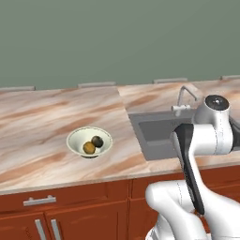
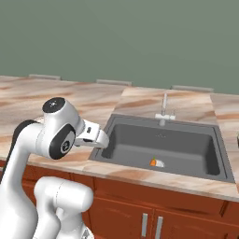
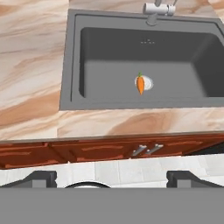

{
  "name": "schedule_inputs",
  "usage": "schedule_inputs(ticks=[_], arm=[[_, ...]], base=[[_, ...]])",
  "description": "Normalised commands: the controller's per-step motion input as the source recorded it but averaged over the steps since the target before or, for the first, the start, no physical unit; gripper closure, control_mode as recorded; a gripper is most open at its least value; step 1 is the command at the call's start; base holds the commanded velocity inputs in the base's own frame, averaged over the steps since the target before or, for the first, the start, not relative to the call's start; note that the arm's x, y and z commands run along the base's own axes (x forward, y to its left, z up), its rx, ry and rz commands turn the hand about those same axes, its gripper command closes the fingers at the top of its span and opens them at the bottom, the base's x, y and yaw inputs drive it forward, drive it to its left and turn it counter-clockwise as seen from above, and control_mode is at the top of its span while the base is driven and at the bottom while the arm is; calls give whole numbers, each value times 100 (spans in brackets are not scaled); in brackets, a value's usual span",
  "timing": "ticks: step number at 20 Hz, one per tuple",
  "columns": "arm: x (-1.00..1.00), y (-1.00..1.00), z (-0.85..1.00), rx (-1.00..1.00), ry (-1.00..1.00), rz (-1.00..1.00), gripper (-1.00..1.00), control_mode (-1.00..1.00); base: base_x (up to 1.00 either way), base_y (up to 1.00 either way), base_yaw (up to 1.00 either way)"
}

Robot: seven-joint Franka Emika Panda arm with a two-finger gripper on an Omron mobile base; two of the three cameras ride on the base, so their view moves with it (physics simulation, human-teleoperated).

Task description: Pick the squashs from the cabinet and place them in one bowl. Pick the carrot from the sink and place it in the other bowl.

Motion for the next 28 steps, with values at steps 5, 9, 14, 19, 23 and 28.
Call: schedule_inputs(ticks=[5,9,14,19,23,28], arm=[[0,0,0,0,0,0,-100,100],[0,0,0,0,0,0,-100,100],[0,0,0,0,0,0,-100,100],[0,0,0,0,0,0,-100,100],[0,0,0,0,0,0,-100,100],[0,0,0,0,0,0,-100,100]], base=[[-7,-63,0],[-2,-63,0],[0,-62,0],[0,-61,0],[9,-59,0],[29,-40,5]])
